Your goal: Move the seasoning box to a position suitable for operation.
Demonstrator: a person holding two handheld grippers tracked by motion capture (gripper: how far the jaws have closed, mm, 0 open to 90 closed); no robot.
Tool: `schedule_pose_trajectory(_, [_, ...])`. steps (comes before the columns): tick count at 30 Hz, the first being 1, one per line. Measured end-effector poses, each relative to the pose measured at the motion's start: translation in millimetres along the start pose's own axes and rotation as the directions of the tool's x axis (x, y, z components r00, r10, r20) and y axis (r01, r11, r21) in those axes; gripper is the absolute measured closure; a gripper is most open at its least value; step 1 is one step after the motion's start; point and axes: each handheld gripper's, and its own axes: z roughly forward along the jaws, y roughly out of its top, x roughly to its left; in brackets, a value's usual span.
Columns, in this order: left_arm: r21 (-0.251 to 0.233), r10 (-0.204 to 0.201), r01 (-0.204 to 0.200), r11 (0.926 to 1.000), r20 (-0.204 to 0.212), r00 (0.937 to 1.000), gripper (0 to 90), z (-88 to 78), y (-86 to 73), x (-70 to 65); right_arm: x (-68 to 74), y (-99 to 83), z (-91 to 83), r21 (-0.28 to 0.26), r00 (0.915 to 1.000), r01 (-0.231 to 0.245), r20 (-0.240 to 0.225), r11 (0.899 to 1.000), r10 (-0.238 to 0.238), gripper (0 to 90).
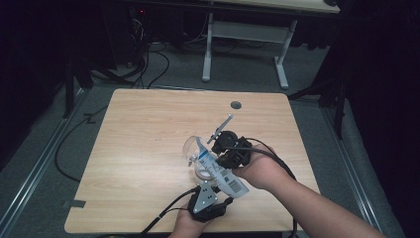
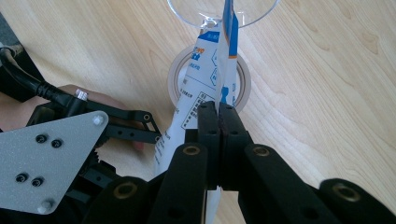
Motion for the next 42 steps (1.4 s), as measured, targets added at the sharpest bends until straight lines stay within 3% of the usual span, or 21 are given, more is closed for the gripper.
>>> schedule_pose_trajectory(16, [-0.001,0.030,-0.030,0.9996,0.001,0.9996,49.7,-2.3,-1.9,-1.9,-1.0,-1.6,0.3,0.012,0.9999,-0.012,0.002,1.000,0.012,90.0])
schedule_pose_trajectory(29, [0.018,0.055,-0.055,0.9983,-0.023,0.9982,46.3,-22.8,-10.3,3.8,-1.8,-2.4,-3.2,0.008,0.9999,-0.015,0.001,1.000,0.015,90.0])
schedule_pose_trajectory(35, [0.014,0.048,-0.048,0.9988,-0.048,0.9977,46.8,-40.4,-13.8,13.0,-0.8,-1.9,-3.6,0.008,0.9999,-0.010,0.005,1.000,0.010,90.0])
schedule_pose_trajectory(42, [0.005,0.004,-0.004,1.0000,-0.096,0.9954,47.3,-60.5,-19.3,34.6,-0.6,-2.2,-2.6,0.009,1.0000,-0.006,0.006,1.000,0.006,89.9])
